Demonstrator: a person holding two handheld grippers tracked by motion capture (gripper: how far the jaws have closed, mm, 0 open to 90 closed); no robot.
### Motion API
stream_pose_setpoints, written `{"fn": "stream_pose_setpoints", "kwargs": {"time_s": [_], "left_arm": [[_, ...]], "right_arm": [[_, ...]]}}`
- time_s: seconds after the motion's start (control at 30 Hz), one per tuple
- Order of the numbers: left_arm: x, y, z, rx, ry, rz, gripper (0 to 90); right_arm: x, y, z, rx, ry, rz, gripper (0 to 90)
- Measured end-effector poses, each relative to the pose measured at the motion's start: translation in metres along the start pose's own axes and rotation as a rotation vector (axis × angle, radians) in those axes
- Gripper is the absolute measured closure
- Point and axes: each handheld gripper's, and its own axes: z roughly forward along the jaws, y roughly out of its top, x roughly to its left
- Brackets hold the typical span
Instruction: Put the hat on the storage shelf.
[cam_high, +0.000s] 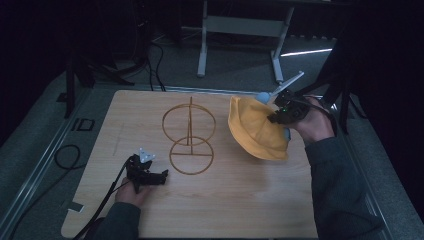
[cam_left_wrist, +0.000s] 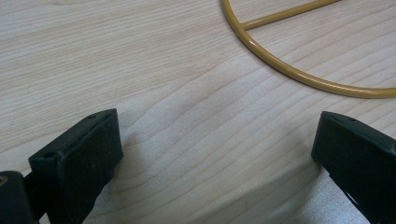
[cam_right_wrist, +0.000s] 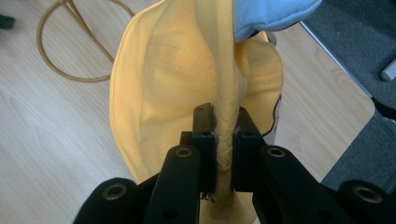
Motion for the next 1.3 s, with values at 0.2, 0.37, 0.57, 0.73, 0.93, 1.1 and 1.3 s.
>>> {"fn": "stream_pose_setpoints", "kwargs": {"time_s": [0.2, 0.37, 0.57, 0.73, 0.93, 1.1, 1.3], "left_arm": [[0.000, 0.000, 0.000, 0.000, -0.001, -0.002, 1.9], [0.000, 0.000, 0.000, 0.000, -0.001, -0.002, 1.9], [0.000, 0.000, 0.000, 0.000, 0.000, 0.000, 1.9], [0.000, 0.000, 0.000, 0.002, -0.001, 0.001, 1.9], [0.000, 0.000, 0.000, 0.002, -0.001, 0.000, 1.9], [0.000, 0.000, 0.000, 0.003, -0.002, 0.001, 1.9], [0.000, 0.000, 0.000, 0.003, -0.001, 0.002, 1.9]], "right_arm": [[-0.001, 0.001, -0.007, -0.035, -0.004, 0.002, 83.3], [-0.003, 0.001, -0.011, -0.058, 0.014, 0.009, 83.3], [-0.004, 0.000, -0.015, -0.081, 0.021, 0.012, 83.3], [-0.005, -0.001, -0.022, -0.109, 0.034, 0.013, 83.3], [-0.006, -0.003, -0.030, -0.145, 0.038, 0.006, 83.3], [-0.004, -0.005, -0.039, -0.205, 0.052, 0.003, 83.3], [-0.001, -0.004, -0.044, -0.245, 0.065, -0.003, 83.4]]}}
